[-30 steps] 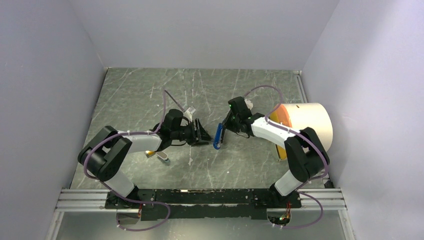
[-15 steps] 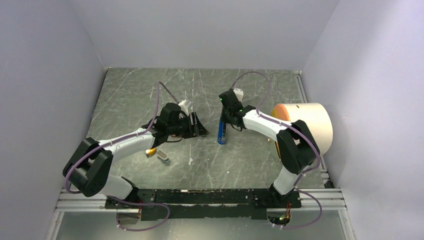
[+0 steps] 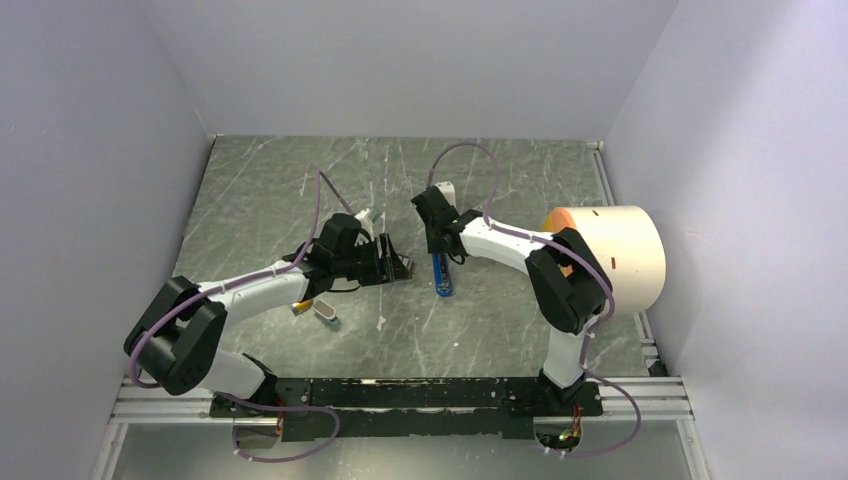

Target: Load the staples into the stapler

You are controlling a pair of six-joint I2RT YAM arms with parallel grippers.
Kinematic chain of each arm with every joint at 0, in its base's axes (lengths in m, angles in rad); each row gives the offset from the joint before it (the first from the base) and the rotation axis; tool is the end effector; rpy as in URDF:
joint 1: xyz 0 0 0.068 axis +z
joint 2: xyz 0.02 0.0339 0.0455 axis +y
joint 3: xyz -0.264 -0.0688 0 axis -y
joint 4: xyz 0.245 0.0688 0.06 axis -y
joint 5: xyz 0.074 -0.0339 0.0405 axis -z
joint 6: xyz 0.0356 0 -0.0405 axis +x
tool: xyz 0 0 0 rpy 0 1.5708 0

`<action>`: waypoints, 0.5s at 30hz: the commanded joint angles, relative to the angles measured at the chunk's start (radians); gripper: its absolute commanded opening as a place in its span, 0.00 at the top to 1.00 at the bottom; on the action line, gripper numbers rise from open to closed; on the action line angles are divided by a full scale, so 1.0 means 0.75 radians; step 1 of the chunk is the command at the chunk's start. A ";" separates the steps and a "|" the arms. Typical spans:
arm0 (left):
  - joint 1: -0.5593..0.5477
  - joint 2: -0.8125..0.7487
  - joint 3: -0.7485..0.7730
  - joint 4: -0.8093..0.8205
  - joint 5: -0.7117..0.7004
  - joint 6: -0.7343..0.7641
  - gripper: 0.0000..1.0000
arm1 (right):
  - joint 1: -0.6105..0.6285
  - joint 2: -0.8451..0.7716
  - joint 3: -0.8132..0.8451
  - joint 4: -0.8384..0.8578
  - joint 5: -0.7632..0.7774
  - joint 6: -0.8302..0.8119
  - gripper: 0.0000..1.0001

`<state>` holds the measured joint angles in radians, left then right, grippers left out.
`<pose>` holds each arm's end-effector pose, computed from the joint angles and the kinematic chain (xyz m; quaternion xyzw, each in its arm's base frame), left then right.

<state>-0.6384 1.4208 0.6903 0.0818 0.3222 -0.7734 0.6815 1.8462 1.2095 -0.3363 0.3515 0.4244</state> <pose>0.2253 -0.1812 0.1906 0.0116 0.8868 -0.3942 0.2410 0.3067 0.2330 0.1813 -0.0696 0.9398 0.0101 0.3345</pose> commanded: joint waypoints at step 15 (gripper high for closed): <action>0.033 -0.075 -0.015 -0.052 -0.082 0.049 0.37 | 0.016 0.018 0.103 -0.098 0.034 -0.012 0.56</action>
<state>-0.6266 1.3975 0.6849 0.0540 0.2874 -0.7582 0.6895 1.8820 1.2640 -0.3801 0.3565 0.3946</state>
